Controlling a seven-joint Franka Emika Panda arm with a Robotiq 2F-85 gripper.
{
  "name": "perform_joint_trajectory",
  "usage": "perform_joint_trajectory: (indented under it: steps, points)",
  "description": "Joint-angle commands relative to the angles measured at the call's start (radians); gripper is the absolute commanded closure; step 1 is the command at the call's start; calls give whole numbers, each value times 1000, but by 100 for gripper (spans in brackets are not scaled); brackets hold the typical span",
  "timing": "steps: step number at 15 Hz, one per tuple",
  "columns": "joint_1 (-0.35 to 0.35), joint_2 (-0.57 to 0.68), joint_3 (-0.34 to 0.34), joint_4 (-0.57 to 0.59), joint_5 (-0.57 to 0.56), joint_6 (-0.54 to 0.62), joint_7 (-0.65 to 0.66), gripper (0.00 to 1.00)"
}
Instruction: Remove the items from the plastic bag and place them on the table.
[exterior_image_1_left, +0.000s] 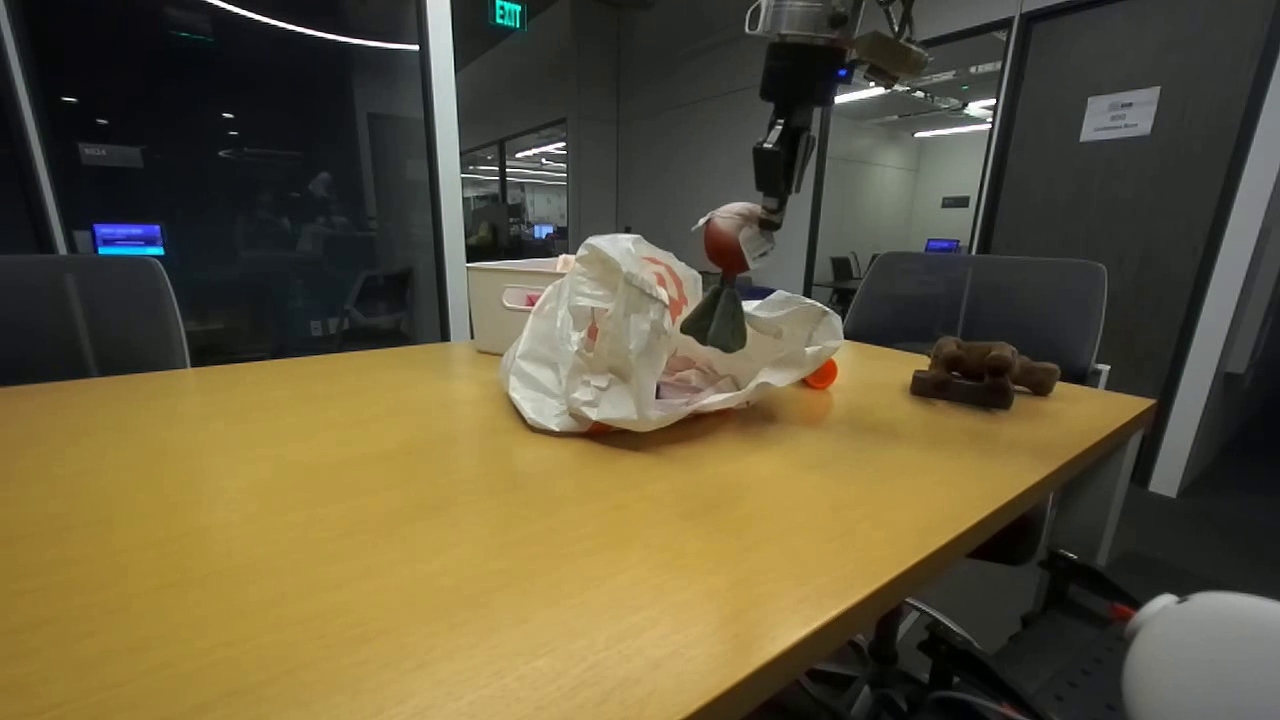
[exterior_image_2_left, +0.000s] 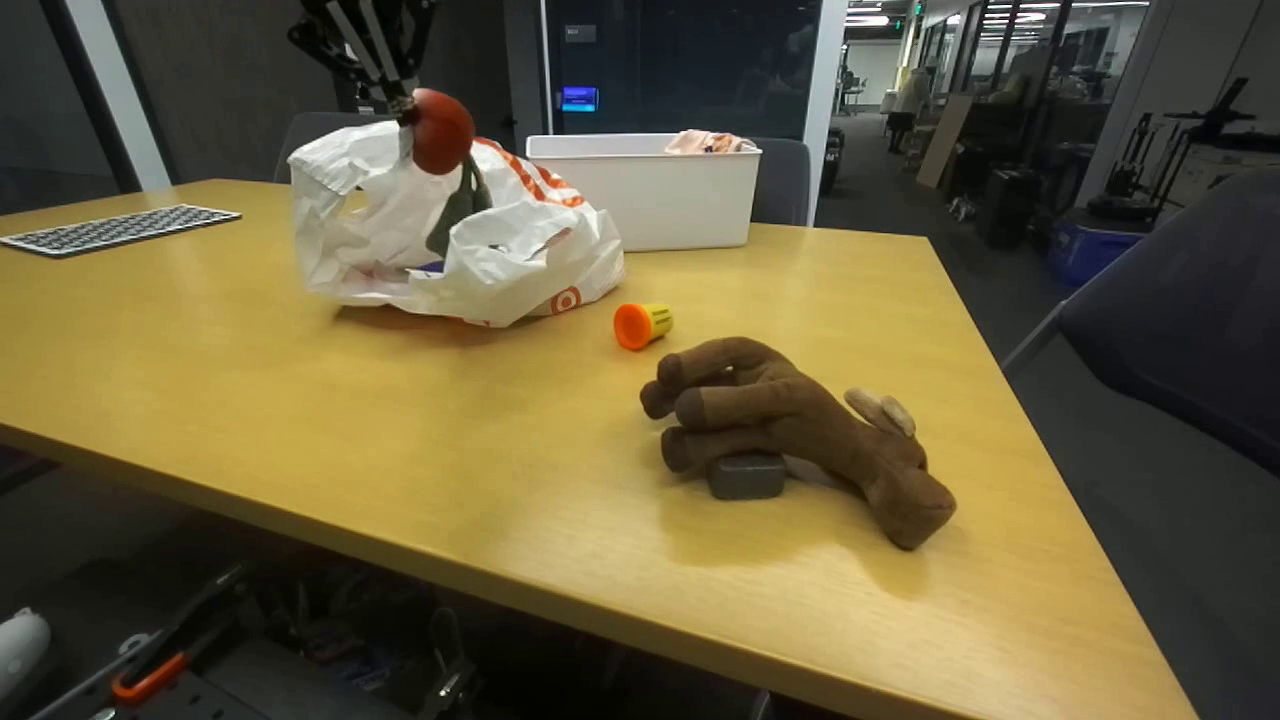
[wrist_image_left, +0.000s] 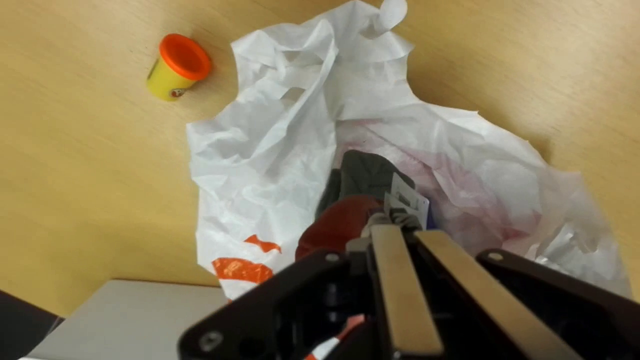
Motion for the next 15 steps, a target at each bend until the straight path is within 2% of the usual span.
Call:
perform_joint_trajectory:
  steps: [1, 7, 9, 11, 13, 15]
  points:
    - [-63, -124, 7, -30, 20, 64, 45, 97]
    - [-166, -201, -43, -15, 64, 119, 127, 96]
    - [-190, -290, -52, -66, 97, 90, 168, 95]
    - [-214, -315, -64, -76, 122, 52, 187, 95]
    - [-268, -357, -46, -123, 99, 132, 257, 97]
    - [-305, -383, -35, -141, 86, 136, 290, 97]
